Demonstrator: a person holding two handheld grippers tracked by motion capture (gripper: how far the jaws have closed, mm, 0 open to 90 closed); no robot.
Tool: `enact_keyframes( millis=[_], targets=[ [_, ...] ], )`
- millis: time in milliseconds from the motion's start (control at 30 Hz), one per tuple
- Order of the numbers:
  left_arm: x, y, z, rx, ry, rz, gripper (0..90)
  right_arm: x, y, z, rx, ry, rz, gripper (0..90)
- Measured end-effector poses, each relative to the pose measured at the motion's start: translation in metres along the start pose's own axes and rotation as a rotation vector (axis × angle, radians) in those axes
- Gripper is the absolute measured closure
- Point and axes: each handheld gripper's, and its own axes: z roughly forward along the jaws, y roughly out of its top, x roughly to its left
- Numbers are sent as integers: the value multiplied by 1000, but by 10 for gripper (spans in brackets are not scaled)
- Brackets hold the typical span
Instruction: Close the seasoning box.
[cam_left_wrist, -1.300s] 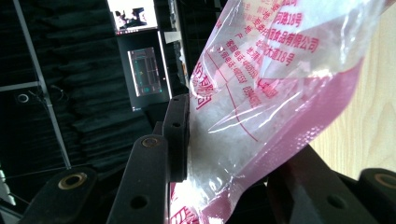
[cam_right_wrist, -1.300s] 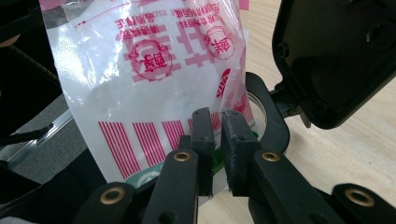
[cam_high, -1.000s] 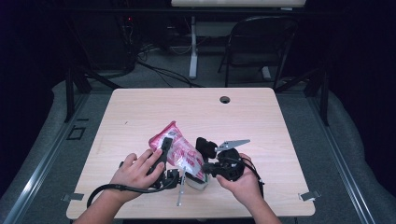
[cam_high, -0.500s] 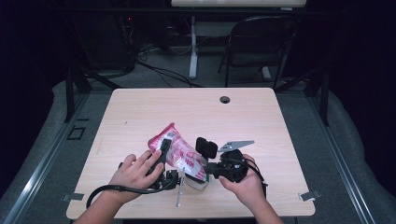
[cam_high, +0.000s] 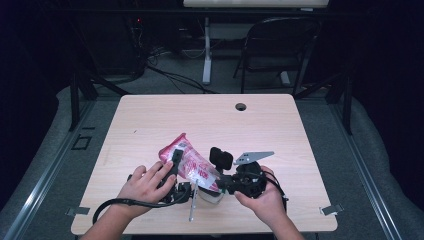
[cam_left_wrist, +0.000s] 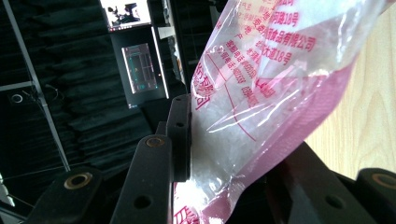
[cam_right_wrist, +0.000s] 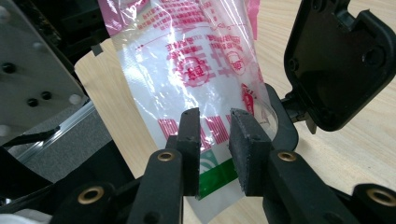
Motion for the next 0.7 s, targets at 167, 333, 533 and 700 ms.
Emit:
enact_keyframes(
  millis=[167,333,533,700],
  targets=[
    [0,0,-1,3,-5,1,704,3,2,-2,1,6,-11,728],
    [1,1,-1,-2,11,-1,703,0,3,0,5,-1,-3,724],
    [1,2,-1,-8,18,9,703,-5,0,4,15,-4,14,725],
    [2,2,-2,-6,16,5,703,-5,1,5,14,-4,16,725]
  ],
)
